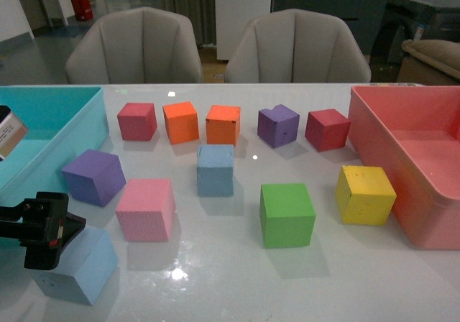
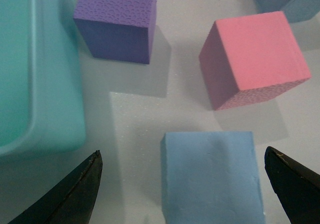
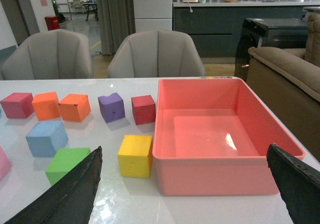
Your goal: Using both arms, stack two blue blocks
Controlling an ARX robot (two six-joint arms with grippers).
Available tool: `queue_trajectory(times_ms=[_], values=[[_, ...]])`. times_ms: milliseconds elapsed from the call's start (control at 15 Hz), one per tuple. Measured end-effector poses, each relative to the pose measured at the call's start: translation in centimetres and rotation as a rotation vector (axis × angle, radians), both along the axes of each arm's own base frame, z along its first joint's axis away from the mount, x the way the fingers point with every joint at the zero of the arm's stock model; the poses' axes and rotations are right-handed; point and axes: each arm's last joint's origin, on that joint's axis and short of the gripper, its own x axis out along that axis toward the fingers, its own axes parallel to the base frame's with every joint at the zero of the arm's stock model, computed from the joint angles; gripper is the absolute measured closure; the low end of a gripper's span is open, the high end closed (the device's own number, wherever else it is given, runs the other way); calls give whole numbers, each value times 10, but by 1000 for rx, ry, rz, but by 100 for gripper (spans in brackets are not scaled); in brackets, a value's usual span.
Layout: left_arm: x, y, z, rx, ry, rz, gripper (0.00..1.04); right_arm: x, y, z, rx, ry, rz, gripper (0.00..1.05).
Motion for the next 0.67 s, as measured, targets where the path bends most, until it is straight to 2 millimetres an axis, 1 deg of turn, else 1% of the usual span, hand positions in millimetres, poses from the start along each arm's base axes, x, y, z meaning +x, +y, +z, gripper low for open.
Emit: queue_trajectory(times_ms=[200,667], values=[[1,-7,0,15,-17,-13,7,0,0,0,0,0,0,6],[1,-18,-25,68,42,-32,7,0,0,0,0,0,0,6]])
